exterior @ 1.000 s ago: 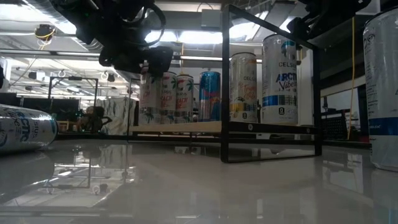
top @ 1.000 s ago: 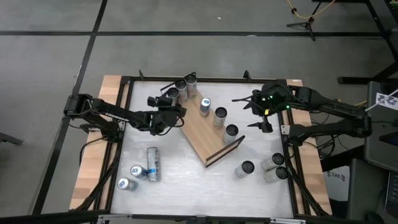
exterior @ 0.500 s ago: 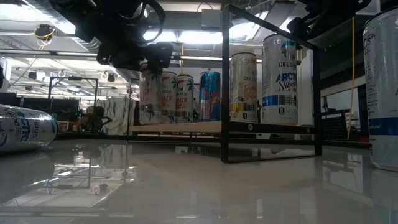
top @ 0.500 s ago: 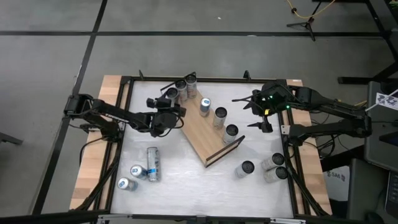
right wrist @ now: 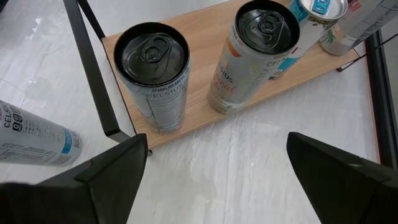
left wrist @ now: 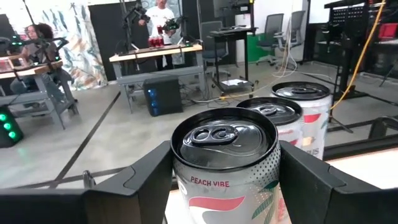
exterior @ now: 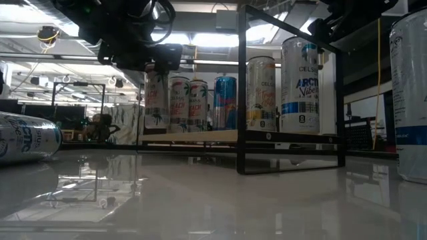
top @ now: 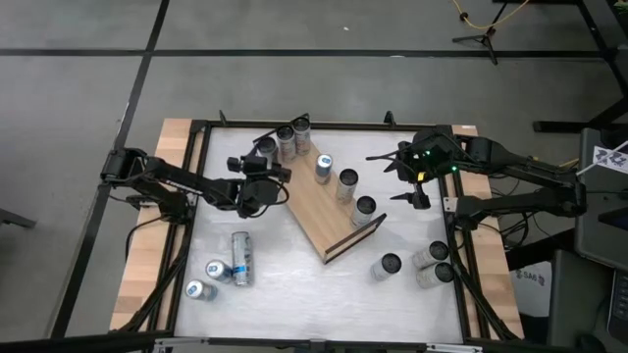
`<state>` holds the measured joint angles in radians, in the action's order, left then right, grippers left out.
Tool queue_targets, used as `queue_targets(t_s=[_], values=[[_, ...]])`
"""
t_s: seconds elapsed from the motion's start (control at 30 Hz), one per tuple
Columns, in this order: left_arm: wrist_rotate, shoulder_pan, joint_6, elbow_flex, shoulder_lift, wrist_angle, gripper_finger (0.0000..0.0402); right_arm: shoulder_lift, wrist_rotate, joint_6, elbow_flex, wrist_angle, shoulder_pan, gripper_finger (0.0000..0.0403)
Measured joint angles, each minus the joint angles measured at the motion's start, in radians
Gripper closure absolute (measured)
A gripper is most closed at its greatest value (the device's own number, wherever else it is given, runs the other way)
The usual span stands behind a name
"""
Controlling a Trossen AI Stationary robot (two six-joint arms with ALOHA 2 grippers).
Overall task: Place canned beverage on shelf
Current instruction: Put the white-pink soda can on the shelf and align with the other white-pink soda can
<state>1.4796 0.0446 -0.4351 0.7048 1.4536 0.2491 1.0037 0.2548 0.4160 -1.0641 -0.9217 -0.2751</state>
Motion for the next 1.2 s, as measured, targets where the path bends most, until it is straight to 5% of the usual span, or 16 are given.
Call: queue_targets(t_s=[1.2], values=[[-0.174,-0.086,0.0,0.002,-0.004,-0.086,0.017,0.0,0.0,0.0,0.0,0.0,0.0,0.0024]])
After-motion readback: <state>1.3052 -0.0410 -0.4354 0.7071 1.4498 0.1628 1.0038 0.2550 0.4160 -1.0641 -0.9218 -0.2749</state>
